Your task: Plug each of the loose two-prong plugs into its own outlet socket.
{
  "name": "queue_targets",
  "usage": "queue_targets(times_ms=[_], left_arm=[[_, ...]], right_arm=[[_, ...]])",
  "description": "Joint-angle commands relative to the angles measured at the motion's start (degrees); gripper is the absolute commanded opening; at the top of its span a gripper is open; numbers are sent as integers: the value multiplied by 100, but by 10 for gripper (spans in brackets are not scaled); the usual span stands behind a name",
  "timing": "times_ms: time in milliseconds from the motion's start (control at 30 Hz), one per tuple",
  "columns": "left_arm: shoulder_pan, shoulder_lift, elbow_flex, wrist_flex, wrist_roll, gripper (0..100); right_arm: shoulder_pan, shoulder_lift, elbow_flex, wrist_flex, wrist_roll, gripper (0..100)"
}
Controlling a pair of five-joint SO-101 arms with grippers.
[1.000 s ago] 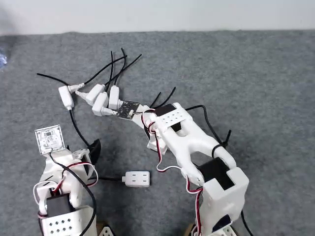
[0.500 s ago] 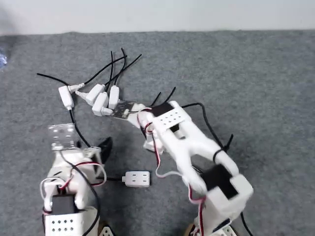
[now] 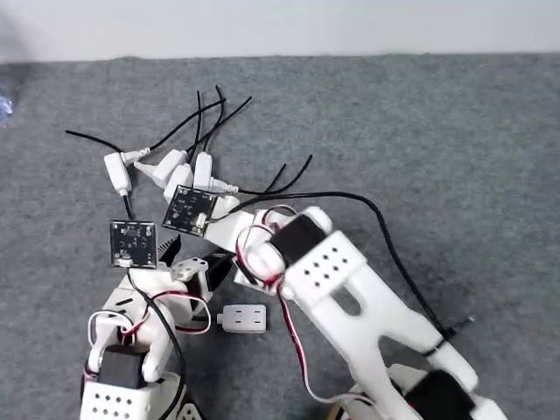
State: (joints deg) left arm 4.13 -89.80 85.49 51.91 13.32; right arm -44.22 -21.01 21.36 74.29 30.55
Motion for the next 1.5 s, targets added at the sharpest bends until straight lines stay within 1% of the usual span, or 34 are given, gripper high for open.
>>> queue_targets(times_ms=[0,300,700,1067,1267,1333,1467], left_arm=[[18,-9,-145,-105,70,317],[0,-9,-110,-141,44,317],[0,-9,-101,-114,44,317],[62,-9,-4,-141,44,317],[580,-9,180,-149,26,317],[607,-9,180,-149,26,317],[316,-9,101,-158,18,317]], right_arm=[[-400,-549,-88,154,-53,9],[-400,-901,-105,163,-53,9],[-418,-857,-431,145,-62,9],[-400,-919,-448,-189,-185,9],[-391,-919,-457,-224,-176,9],[-391,-919,-448,-215,-176,9],[-382,-919,-422,-163,-176,9]])
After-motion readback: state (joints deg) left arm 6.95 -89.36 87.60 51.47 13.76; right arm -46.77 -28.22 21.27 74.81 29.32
